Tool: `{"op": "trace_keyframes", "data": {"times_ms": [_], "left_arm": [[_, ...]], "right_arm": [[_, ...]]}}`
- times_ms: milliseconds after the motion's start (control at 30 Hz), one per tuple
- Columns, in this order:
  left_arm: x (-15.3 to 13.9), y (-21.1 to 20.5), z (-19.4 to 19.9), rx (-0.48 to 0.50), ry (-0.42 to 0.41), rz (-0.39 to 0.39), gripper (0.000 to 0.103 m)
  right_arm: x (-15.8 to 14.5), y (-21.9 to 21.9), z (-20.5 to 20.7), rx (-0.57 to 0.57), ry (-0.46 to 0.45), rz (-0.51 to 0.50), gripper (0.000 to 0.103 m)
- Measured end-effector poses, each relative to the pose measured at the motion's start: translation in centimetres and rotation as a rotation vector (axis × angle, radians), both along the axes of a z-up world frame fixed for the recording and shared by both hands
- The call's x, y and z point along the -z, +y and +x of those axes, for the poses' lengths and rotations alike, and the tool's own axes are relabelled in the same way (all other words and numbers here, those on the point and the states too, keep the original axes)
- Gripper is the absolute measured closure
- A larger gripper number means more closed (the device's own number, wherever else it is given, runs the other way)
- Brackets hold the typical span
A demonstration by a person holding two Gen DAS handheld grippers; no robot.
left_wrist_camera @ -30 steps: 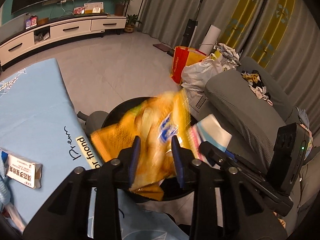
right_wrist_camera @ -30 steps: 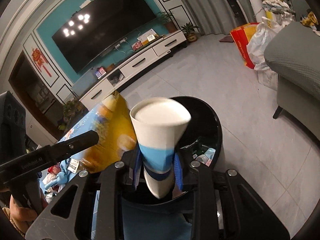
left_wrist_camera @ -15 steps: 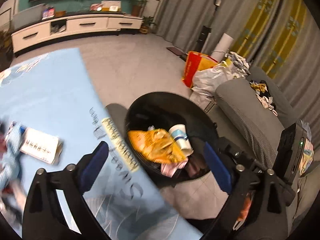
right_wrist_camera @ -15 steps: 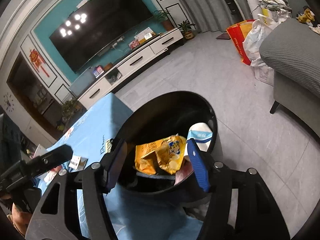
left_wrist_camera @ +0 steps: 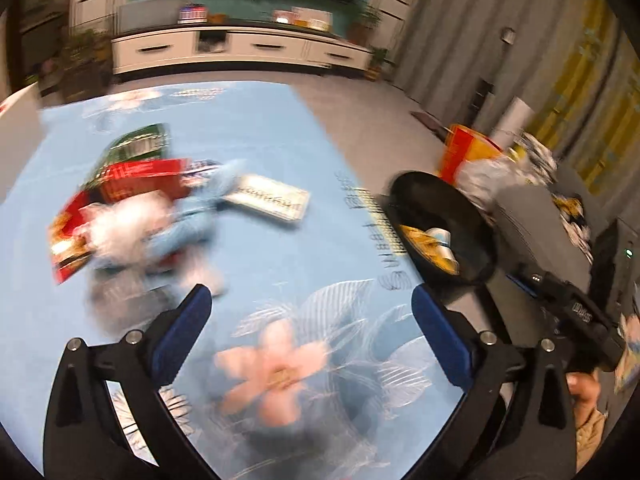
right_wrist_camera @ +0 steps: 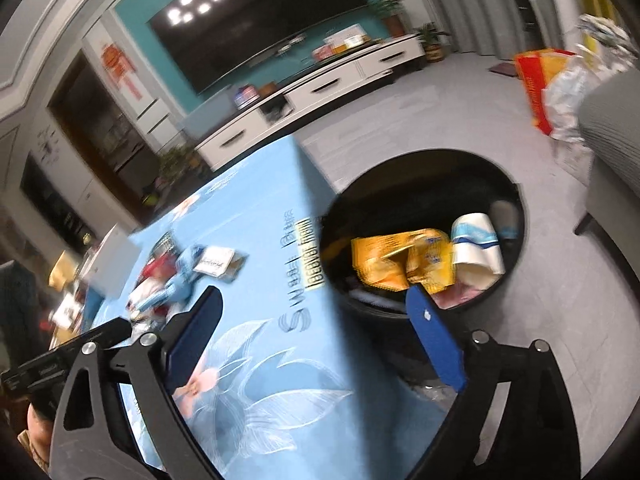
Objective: Collect trash
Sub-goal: 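Grasp the foil wrapper with the left gripper while the right gripper grasps the blue mesh cloth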
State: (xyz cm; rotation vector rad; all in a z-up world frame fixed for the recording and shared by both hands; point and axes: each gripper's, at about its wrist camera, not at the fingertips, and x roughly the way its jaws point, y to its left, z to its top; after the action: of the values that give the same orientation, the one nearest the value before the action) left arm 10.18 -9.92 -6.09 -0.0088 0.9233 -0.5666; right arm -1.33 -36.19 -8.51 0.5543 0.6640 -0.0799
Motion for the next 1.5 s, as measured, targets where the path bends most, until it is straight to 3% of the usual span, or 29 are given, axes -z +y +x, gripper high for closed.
{"op": "trace_keyframes", "data": {"times_ms": [233, 500, 667, 1100, 1233, 1500], "left_arm": [[1.5, 9.6, 0.6, -0.232, 0.036, 0.024, 0.003], [4.0, 14.5, 0.4, -0.278, 0.085, -0.022, 0.003], [4.8, 14.7, 1.0, -0.249, 0.086, -0.060, 0.003], [6.3, 12.0, 4.2, -0.192, 0.065, -0.040, 0.005], [6.5, 11.2, 5.0, -0.174, 0.055, -0.031, 0.020], [7.4, 10.3, 5.7, -0.140, 0.067, -0.033, 0.041]], "right_arm": [[-0.1, 5.3, 1.9, -0.152, 0.060, 0.020, 0.006], [1.5, 10.7, 5.2, -0.305, 0.154, 0.087, 0.004], [2.1, 12.5, 7.5, -0.333, 0.176, 0.137, 0.004], [2.8, 15.0, 13.3, -0.374, 0.172, 0.142, 0.004], [3.3, 15.0, 15.8, -0.358, 0.164, 0.172, 0.005], [4.8, 15.5, 19.5, -0.365, 0.180, 0.214, 0.034]]}}
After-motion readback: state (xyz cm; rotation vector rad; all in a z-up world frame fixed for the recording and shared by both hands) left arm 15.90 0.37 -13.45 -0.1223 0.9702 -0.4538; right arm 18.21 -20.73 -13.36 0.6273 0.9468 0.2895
